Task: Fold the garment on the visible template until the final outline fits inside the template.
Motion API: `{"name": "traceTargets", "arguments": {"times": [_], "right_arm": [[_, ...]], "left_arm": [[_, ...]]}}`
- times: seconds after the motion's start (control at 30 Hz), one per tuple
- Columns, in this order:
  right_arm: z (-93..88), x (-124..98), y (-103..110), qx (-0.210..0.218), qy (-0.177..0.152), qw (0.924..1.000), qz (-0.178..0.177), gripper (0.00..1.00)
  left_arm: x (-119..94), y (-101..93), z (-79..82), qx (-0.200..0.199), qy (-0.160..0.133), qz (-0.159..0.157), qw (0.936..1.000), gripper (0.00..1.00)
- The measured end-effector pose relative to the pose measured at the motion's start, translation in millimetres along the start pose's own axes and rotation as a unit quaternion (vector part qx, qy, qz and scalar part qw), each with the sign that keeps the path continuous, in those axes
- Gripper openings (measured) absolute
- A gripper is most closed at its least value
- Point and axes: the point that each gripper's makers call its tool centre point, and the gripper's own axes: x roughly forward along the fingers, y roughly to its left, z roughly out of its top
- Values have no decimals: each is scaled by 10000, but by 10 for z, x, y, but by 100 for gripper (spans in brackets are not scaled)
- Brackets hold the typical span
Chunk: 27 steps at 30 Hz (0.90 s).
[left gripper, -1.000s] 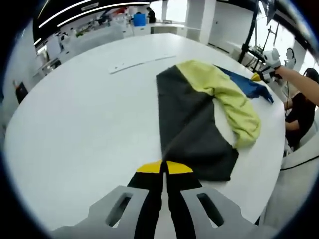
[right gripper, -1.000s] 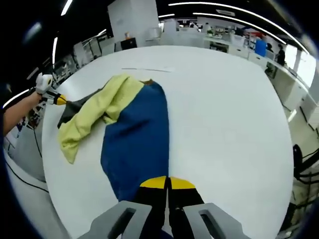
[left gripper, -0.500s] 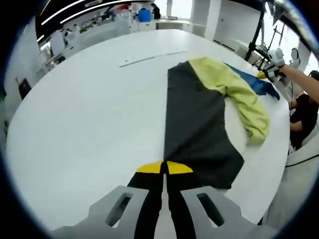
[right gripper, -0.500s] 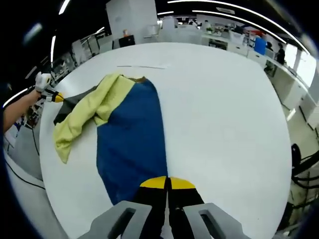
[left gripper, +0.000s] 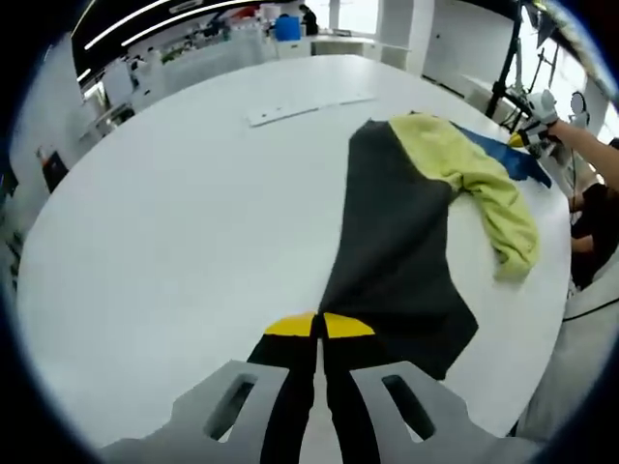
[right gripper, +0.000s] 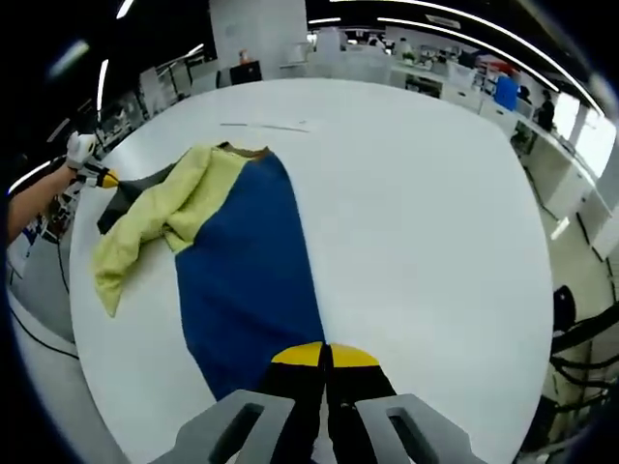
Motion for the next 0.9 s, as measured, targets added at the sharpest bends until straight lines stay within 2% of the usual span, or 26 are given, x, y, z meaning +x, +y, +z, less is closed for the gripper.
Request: {"name": "traceTargets", "arguments": {"times": [0.37,0.9], "right_arm": [[49,12,-107,-151,103,9997,-150,0],[119,37,-236,-408,287,9983,-299,0]], "left_arm": [[-23,182,-63,-42,115,189,9997,0],[23,396,-81,104,292,331,9990,0]]}}
